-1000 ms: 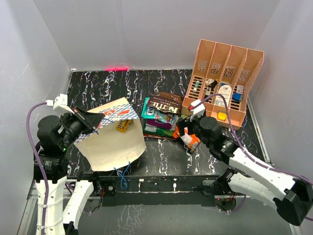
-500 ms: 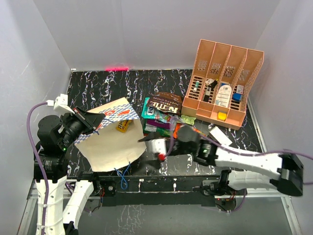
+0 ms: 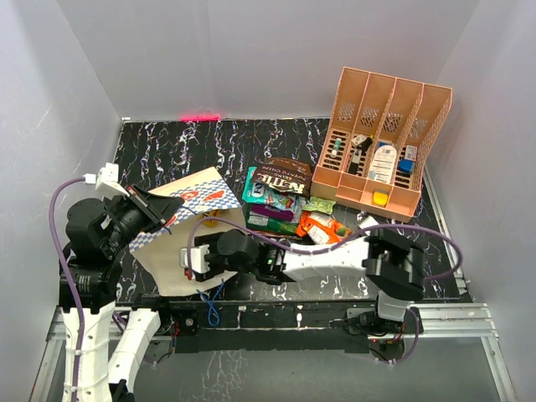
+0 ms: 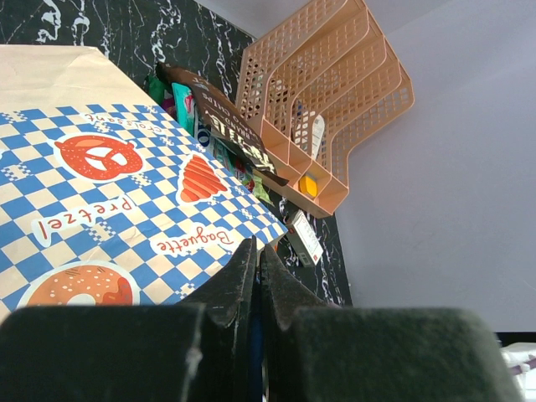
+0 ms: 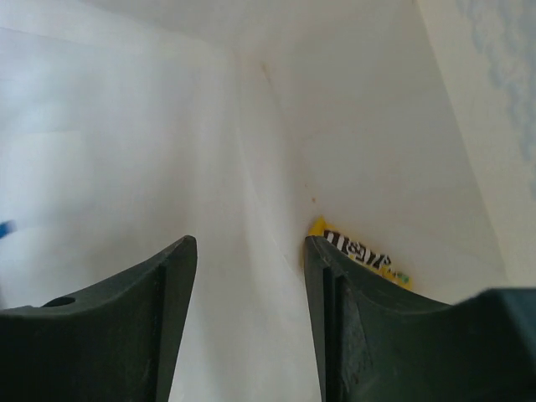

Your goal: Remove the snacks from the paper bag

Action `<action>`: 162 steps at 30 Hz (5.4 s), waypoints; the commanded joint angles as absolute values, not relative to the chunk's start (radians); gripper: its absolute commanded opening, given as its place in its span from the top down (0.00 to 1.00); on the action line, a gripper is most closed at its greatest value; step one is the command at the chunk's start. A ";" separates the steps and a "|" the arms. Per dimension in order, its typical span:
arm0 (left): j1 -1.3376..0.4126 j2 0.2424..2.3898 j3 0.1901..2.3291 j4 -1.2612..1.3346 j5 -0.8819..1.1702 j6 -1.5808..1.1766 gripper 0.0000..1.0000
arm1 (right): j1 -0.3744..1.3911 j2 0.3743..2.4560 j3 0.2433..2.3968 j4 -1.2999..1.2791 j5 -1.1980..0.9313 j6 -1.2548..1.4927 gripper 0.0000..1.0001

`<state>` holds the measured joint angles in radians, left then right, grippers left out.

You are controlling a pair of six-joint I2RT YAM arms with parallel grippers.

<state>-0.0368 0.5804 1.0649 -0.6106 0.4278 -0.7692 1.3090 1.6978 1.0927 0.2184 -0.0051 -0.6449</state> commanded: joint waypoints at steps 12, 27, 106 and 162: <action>-0.040 0.566 1.051 -0.561 0.526 -0.827 1.00 | 1.309 2.098 1.399 0.345 0.656 -0.408 0.49; -0.040 0.568 1.081 -0.539 0.560 -0.836 1.00 | 1.256 2.246 1.499 0.350 0.746 -0.411 0.32; -0.040 0.689 1.225 -0.491 0.446 -0.894 1.00 | 1.344 1.292 0.945 0.492 -0.016 -0.451 0.93; -0.040 0.884 1.486 -0.682 0.021 -0.614 0.18 | 0.649 1.057 0.457 0.208 0.282 0.320 0.93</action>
<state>-0.0368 0.8856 1.4445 -0.7330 -0.1127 -0.6216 0.6586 1.0454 0.4587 0.1226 0.3305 0.2584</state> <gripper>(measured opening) 0.748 0.077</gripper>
